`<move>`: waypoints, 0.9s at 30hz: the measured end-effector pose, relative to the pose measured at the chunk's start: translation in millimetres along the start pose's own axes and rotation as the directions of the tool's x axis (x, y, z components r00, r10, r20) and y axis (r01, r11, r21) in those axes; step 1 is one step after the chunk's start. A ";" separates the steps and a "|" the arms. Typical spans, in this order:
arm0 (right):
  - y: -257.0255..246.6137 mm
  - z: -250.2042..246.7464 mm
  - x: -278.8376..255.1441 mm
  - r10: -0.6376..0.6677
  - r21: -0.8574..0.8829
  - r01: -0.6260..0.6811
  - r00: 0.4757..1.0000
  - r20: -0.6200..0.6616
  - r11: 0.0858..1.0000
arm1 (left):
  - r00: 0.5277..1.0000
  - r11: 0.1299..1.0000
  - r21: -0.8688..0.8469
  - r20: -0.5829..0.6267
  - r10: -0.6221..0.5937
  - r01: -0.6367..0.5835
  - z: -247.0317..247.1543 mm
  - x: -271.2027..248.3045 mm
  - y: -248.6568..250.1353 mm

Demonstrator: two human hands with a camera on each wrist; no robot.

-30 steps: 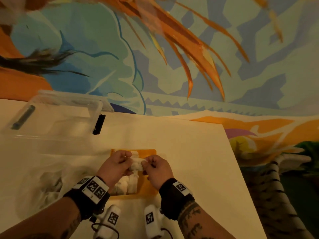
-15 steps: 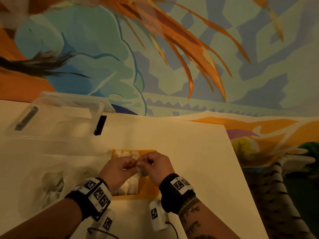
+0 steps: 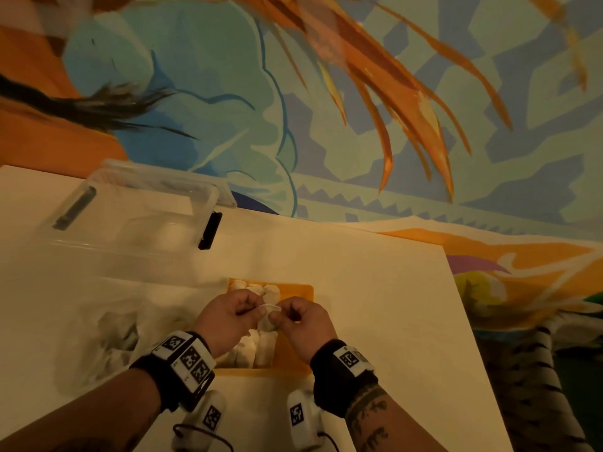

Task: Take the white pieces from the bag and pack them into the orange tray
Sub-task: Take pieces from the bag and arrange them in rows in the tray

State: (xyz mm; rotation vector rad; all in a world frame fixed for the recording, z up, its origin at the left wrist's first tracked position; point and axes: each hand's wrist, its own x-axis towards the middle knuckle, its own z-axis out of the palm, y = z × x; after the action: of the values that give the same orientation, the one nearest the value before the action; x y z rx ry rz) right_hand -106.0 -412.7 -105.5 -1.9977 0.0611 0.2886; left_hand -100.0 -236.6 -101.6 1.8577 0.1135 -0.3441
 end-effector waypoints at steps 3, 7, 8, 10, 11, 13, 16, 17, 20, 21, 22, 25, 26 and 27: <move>2.2 2.3 2.8 0.049 -0.056 -0.050 0.999 -0.006 0.997 | 0.999 0.999 -0.012 0.001 -0.038 0.038 -5.0 3.3 -8.5; 13.0 4.3 6.8 0.191 -0.283 -0.182 0.982 0.002 0.942 | 0.988 0.947 0.304 -0.143 -0.064 0.106 -22.4 13.2 -28.5; 14.9 5.2 7.1 0.226 -0.348 -0.202 0.974 0.031 0.916 | 0.981 0.918 0.368 -0.173 -0.090 0.149 -27.0 15.4 -33.9; 18.7 9.4 7.5 0.290 -0.475 -0.207 0.951 0.107 0.855 | 0.967 0.869 0.436 -0.195 -0.164 0.235 -34.2 18.4 -46.6; 20.0 12.6 8.1 0.330 -0.513 -0.219 0.934 0.135 0.830 | 0.961 0.839 0.472 -0.187 -0.204 0.270 -36.8 19.7 -53.6; 22.0 18.9 10.1 0.402 -0.549 -0.259 0.902 0.156 0.794 | 0.949 0.801 0.510 -0.136 -0.286 0.314 -39.5 20.1 -64.5; 28.9 29.7 16.5 0.458 -0.556 -0.307 0.876 0.151 0.772 | 0.925 0.835 0.411 -0.056 -0.376 0.365 -39.4 19.2 -71.6; 30.7 32.8 17.9 0.472 -0.562 -0.319 0.870 0.146 0.763 | 0.925 0.847 0.387 -0.043 -0.378 0.365 -39.0 19.0 -72.0; 35.1 39.1 19.6 0.494 -0.589 -0.340 0.861 0.119 0.733 | 0.922 0.865 0.332 -0.049 -0.383 0.377 -37.6 19.6 -71.7; 36.1 40.2 19.6 0.499 -0.591 -0.343 0.859 0.117 0.730 | 0.921 0.868 0.319 -0.046 -0.387 0.381 -37.1 19.5 -71.6; 37.6 40.8 19.5 0.497 -0.594 -0.338 0.860 0.121 0.730 | 0.919 0.871 0.304 -0.043 -0.392 0.386 -37.0 19.5 -71.8; 37.8 41.3 13.8 0.475 -0.629 -0.313 0.874 0.103 0.711 | 0.916 0.876 0.280 -0.034 -0.400 0.393 -37.2 19.7 -72.9; 39.3 41.2 11.2 0.465 -0.625 -0.316 0.881 0.086 0.714 | 0.915 0.876 0.279 -0.033 -0.401 0.394 -37.5 19.6 -72.3; 40.6 41.2 7.9 0.452 -0.614 -0.318 0.889 0.071 0.722 | 0.914 0.874 0.280 -0.033 -0.405 0.398 -37.6 19.9 -72.3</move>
State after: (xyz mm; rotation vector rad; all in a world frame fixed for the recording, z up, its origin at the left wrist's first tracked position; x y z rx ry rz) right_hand -112.5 -392.5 -159.9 -2.5522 0.2880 0.8933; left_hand -92.5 -180.4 -163.4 2.1067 0.4593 -0.7049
